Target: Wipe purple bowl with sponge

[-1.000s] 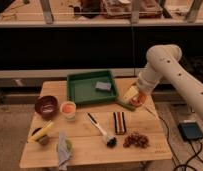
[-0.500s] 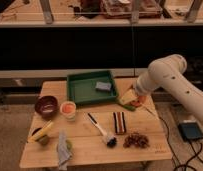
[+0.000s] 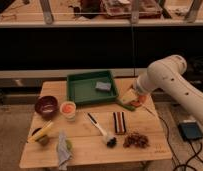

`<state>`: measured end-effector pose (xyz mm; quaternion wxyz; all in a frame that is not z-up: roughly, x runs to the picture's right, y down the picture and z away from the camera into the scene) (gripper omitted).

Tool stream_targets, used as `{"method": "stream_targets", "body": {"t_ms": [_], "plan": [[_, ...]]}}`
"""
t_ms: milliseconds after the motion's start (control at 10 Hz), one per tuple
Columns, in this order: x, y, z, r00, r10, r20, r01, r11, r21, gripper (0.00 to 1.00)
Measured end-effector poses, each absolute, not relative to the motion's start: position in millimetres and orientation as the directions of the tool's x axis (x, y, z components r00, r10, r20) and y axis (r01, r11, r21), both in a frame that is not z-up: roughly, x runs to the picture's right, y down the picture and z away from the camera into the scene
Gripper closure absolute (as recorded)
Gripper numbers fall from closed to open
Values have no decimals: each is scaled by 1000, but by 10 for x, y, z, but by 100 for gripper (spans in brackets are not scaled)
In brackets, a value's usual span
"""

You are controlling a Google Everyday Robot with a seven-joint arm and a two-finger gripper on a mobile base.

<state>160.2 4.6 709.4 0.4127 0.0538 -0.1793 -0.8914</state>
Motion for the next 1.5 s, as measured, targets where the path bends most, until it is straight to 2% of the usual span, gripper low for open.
{"method": "stream_targets", "body": {"t_ms": [500,700,900,1100,1300,1500], "plan": [[1317,-597,7849,-807,-579,-115,524,-793,311,20],[1250,-722,8028,-838,-522,-159,463,-834,300,20],[1238,-760,8076,-847,-504,-172,444,-847,293,20],[1256,-682,7961,-853,-485,-193,426,-860,281,20],[1082,-565,7914,-899,-358,-250,297,-921,250,20],[808,-552,8021,-930,-209,-301,147,-965,216,20]]}}
